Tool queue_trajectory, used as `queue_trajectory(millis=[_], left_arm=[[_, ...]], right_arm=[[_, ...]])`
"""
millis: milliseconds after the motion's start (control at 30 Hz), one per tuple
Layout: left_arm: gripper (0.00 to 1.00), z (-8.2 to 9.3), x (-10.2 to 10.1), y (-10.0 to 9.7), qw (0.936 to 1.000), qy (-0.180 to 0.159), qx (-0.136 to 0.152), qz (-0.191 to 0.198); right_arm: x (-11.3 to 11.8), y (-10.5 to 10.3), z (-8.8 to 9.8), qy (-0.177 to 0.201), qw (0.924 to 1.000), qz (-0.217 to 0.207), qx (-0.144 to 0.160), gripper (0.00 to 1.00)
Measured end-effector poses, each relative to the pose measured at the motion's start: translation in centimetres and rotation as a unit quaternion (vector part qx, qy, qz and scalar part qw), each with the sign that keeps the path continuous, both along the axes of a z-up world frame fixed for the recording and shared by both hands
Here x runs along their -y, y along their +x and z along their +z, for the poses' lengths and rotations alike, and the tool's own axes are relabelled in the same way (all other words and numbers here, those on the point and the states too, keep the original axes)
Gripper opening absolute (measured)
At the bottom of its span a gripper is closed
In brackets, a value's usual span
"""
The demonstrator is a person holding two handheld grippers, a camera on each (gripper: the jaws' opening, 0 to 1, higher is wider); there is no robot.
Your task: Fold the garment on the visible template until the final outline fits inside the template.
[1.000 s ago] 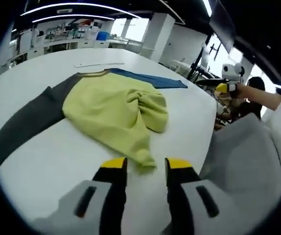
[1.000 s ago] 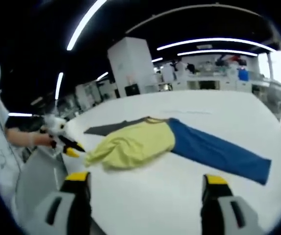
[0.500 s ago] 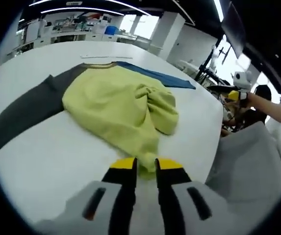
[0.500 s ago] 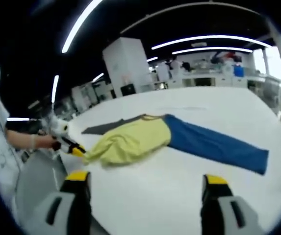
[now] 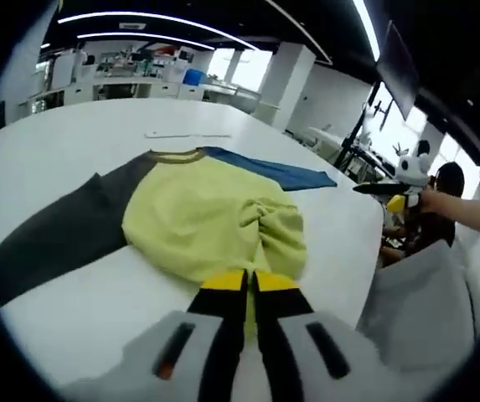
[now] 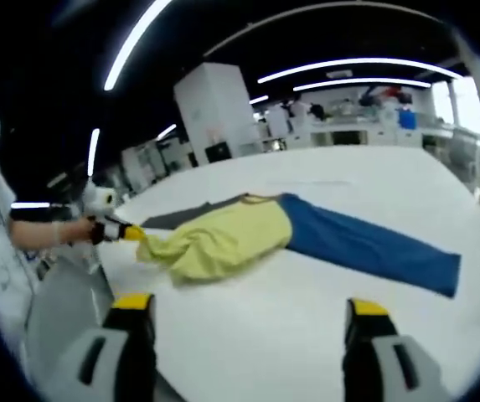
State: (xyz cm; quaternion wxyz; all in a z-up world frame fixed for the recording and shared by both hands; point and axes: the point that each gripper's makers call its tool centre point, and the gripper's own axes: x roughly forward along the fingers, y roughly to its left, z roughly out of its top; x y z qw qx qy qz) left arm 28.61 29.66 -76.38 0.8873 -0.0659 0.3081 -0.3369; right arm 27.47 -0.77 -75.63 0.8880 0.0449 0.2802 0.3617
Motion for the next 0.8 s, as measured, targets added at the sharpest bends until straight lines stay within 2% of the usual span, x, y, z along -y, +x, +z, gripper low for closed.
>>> queue_trajectory(millis=[167, 300, 433, 667, 700, 800], left_arm=[[0.00, -0.6, -1.4, 2.8, 0.9996, 0.012, -0.002, 0.024], [0.00, -1.2, -2.6, 4.9, 0.9981, 0.006, -0.014, 0.059], [0.00, -3.0, -4.2, 6.7, 0.9953, 0.008, -0.034, 0.090], [0.00, -4.8, -5.1, 8.0, 0.9916, 0.015, -0.054, 0.116], [0.00, -4.5, -4.8, 7.5, 0.9914, 0.016, -0.056, 0.117], [0.00, -5.2, -4.7, 7.8, 0.9912, 0.023, -0.061, 0.116]], right_arm=[[0.1, 0.0, -0.3, 0.000, 1.0000, -0.001, -0.004, 0.94], [0.0, -0.2, -0.5, 0.000, 1.0000, -0.003, -0.007, 0.94], [0.2, -0.3, -0.6, -0.001, 0.9999, -0.006, -0.010, 0.94], [0.9, -0.2, -1.1, -0.003, 0.9997, -0.018, -0.018, 0.94], [0.9, -0.2, -1.1, -0.003, 0.9996, -0.019, -0.019, 0.94], [1.0, -0.2, -1.2, -0.003, 0.9995, -0.021, -0.021, 0.94]])
